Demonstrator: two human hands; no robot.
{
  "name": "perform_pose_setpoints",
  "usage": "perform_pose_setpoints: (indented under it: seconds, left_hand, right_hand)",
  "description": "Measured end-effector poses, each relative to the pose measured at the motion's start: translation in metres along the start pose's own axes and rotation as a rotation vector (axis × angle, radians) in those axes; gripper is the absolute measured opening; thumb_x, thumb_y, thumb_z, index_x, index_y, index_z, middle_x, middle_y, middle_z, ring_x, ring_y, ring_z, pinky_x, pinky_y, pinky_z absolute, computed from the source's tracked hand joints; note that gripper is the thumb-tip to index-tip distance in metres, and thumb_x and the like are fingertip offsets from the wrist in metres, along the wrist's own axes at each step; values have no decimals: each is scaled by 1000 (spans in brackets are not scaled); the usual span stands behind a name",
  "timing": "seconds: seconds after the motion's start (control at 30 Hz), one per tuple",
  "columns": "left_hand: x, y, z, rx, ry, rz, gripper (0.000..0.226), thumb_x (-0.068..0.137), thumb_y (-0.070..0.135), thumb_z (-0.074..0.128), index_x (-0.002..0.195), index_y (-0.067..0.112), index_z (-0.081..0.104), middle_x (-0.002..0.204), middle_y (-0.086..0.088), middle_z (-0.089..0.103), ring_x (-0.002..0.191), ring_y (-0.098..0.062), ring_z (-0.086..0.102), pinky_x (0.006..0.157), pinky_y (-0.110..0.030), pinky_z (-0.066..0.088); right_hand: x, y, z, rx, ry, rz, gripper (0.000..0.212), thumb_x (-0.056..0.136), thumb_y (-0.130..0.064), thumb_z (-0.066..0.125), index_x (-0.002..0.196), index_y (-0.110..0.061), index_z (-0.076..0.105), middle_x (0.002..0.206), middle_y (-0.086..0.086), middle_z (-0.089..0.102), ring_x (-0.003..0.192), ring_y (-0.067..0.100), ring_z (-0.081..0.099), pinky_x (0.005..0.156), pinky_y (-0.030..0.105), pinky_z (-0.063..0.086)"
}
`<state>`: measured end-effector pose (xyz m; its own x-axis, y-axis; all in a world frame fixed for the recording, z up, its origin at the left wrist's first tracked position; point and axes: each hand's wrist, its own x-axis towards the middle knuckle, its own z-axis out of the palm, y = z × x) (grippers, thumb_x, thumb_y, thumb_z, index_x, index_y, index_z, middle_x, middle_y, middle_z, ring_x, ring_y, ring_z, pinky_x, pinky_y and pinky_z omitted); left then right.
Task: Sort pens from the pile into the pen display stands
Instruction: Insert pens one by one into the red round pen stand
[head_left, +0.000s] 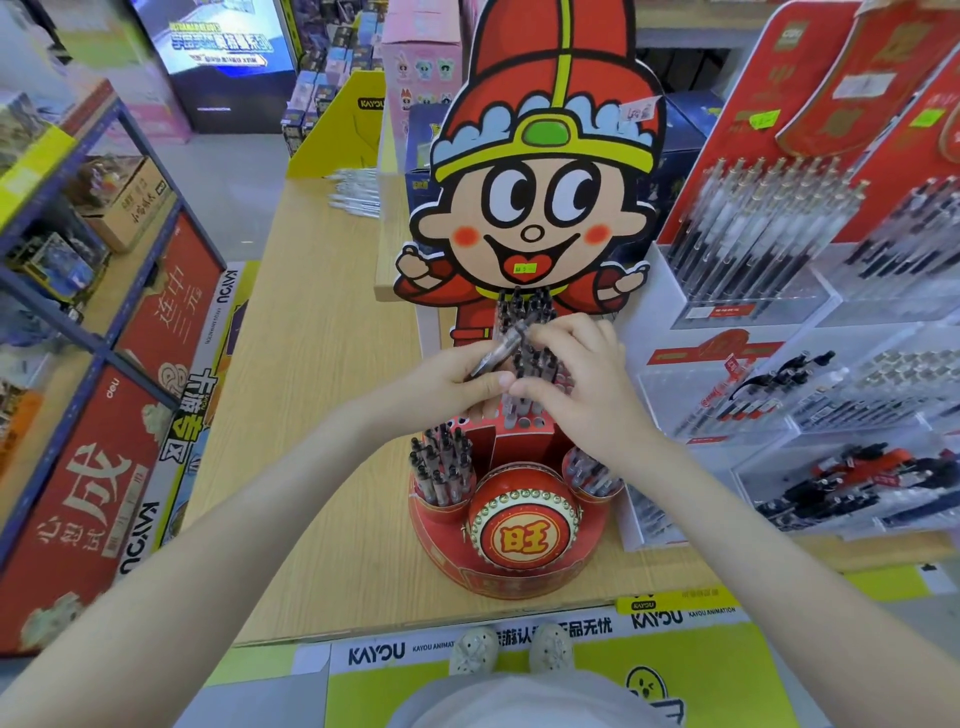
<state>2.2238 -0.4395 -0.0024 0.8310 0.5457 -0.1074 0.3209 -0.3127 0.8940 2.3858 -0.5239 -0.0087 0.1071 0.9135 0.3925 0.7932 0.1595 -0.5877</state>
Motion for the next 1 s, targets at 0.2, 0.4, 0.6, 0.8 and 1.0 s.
perform_pose_setpoints:
  seconds: [0.2, 0.4, 0.6, 0.8, 1.0]
  left_hand:
    - [7, 13, 0, 208, -108, 43, 10, 98, 25, 51, 89, 26, 50, 71, 10, 53, 58, 4, 48, 58, -14, 39]
    - [10, -1, 5, 461, 275, 362, 35, 85, 35, 67, 108, 11, 59, 97, 4, 57, 87, -6, 49, 77, -15, 37]
    - [21, -37, 2, 813, 275, 492, 59, 89, 43, 56, 142, 22, 42, 153, -12, 32, 141, -29, 26, 115, -41, 20]
    - [28, -47, 5, 825, 241, 535, 59, 92, 38, 54, 144, 15, 40, 155, -13, 29, 145, -26, 19, 119, -22, 1]
    - [34, -52, 4, 793, 231, 580, 58, 93, 38, 52, 144, 14, 39, 153, -13, 31, 144, -28, 22, 120, -29, 9]
  right_hand:
    - [-2, -9, -12, 360, -97, 87, 16, 81, -27, 64, 89, -41, 60, 87, -27, 52, 92, -3, 42, 82, 17, 35]
    - [-3, 2, -42, 719, 2, 232, 17, 93, 1, 49, 91, -14, 56, 83, 4, 61, 75, 12, 63, 74, 24, 51]
    - [-12, 30, -47, 374, -78, 271, 19, 93, -2, 52, 88, -20, 55, 80, 0, 61, 73, 14, 61, 76, 31, 50]
    - [-14, 23, -25, 70, -302, 179, 9, 95, -14, 53, 95, -23, 50, 62, -21, 57, 61, -1, 52, 59, 15, 37]
    - [-3, 15, -8, -83, -452, 181, 18, 95, -25, 53, 102, -8, 51, 74, -8, 51, 69, 10, 49, 65, 32, 36]
